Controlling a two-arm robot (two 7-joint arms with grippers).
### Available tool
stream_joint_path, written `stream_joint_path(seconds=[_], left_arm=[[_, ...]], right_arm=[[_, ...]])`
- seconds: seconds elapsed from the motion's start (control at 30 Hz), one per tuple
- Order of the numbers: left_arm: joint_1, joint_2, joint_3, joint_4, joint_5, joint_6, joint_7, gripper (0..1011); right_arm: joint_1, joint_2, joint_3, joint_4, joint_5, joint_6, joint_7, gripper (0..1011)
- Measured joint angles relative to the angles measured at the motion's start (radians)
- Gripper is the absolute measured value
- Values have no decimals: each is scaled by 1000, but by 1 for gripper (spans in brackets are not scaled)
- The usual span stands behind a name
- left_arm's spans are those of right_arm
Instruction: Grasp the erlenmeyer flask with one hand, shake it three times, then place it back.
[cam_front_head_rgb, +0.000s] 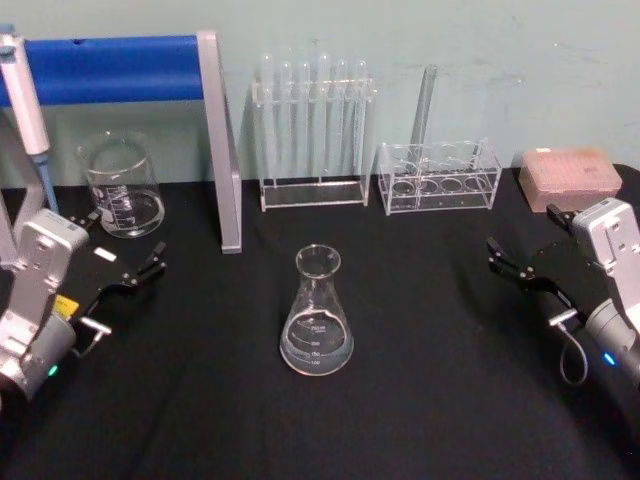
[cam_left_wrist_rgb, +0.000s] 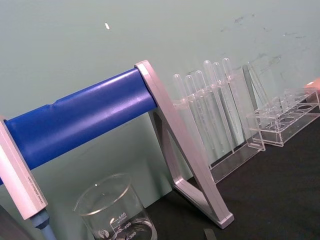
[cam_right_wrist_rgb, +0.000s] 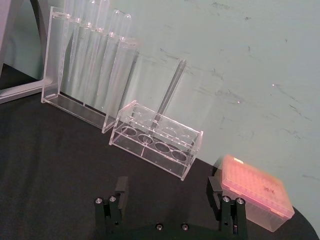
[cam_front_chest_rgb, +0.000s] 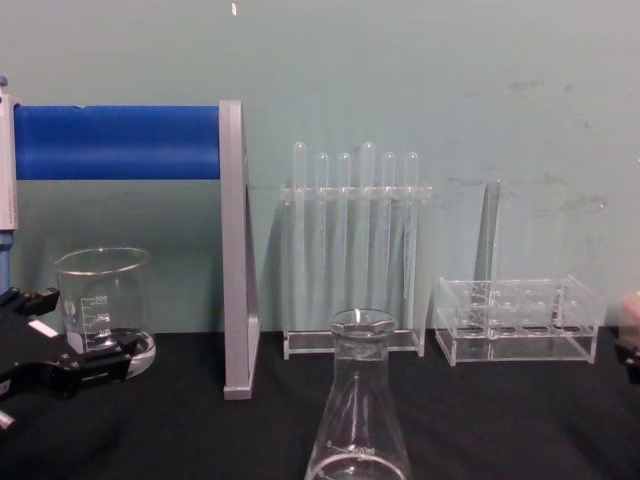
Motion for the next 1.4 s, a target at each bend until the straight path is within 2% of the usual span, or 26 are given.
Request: stream_joint_path(seconds=[0.53, 0.73, 0.83, 0.93, 1.03, 1.07, 1.23, 1.27, 1.4], left_arm=[[0, 0, 0, 0, 0, 0, 0, 1001], [0, 0, 0, 0, 0, 0, 0, 1001], [0, 0, 0, 0, 0, 0, 0, 1001], [0, 0, 0, 0, 0, 0, 0, 1001], [0, 0, 0, 0, 0, 0, 0, 1001], [0, 0, 0, 0, 0, 0, 0, 1001], [0, 0, 0, 0, 0, 0, 0, 1001], [0, 0, 0, 0, 0, 0, 0, 1001], [0, 0, 0, 0, 0, 0, 0, 1001]], right_arm=[[0, 0, 4, 0, 0, -1, 5, 1002], [-12, 4, 29, -19, 27, -31, 63, 1002], [-22, 11, 43, -35, 57, -44, 109, 1003], [-39, 22, 60, -52, 112, -60, 189, 1002], [-48, 28, 65, -60, 141, -66, 235, 1003], [-52, 31, 66, -64, 160, -69, 271, 1003], [-54, 37, 56, -66, 202, -71, 386, 1002], [-54, 37, 56, -66, 202, -71, 386, 1002], [-39, 34, 35, -54, 219, -70, 481, 1002]])
